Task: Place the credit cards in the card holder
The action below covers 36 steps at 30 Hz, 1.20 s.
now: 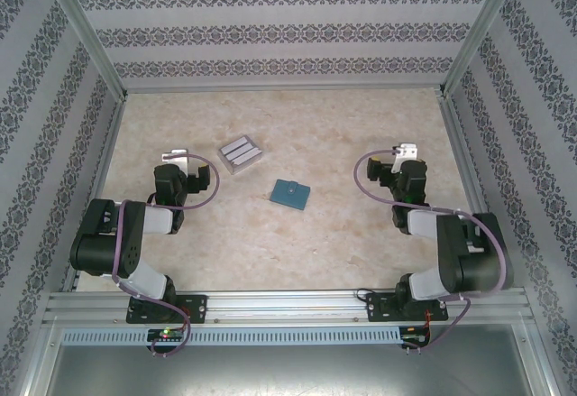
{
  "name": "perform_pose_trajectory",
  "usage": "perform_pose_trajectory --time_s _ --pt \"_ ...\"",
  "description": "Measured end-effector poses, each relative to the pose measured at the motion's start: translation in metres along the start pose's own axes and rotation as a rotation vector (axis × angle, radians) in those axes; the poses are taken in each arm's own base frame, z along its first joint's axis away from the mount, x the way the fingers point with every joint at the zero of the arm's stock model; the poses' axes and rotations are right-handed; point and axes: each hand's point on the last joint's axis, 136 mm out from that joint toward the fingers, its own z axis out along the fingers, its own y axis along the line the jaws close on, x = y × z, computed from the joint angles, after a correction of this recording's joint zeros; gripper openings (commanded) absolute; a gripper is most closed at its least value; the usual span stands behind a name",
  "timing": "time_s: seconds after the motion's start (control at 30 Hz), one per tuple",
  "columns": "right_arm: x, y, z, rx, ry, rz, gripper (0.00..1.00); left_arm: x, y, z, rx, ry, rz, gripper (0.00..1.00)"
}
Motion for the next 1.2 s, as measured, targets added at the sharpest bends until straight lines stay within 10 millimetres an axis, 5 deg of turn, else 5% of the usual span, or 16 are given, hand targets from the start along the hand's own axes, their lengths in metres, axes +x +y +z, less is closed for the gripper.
perform_pose_trajectory --time_s 0.2,0.3,0.4,0.53,0.63,0.7,0.77,0.9,1.2 --pt "-0.051 -0.007 -0.032 0.028 -0.088 0.121 0.98 0.0 0.0 0.0 -0.001 0.0 0.0 1.0" --pt "-0.061 -0.011 -0.05 0.034 -0.098 0.223 0.98 -0.002 0.005 -0.007 -0.046 0.027 -0.001 0.99" --pt "-0.063 -0.01 -0.051 0.013 -0.04 0.272 0.98 -0.035 0.014 -0.027 -0.132 0.02 -0.066 0.99" --pt "-0.056 0.019 -0.047 -0.097 0.062 0.285 0.92 -0.106 0.018 -0.061 -0.137 -0.096 -0.227 0.99" --pt "-0.042 0.059 -0.049 -0.205 0.155 0.232 0.92 -0.129 0.007 -0.066 -0.062 -0.09 -0.297 0.99" --pt "-0.031 0.089 -0.053 -0.278 0.203 0.171 0.92 -0.135 -0.014 -0.051 0.034 -0.02 -0.299 0.99" --pt "-0.021 0.11 -0.059 -0.331 0.239 0.133 0.92 -0.133 -0.034 -0.029 0.116 0.082 -0.292 0.99" --pt "-0.016 0.119 -0.062 -0.348 0.255 0.116 0.95 -0.117 -0.074 0.016 0.282 0.272 -0.299 0.99" --pt "-0.001 0.142 -0.075 -0.356 0.297 0.025 0.95 -0.05 -0.111 0.049 0.444 0.546 -0.368 1.0"
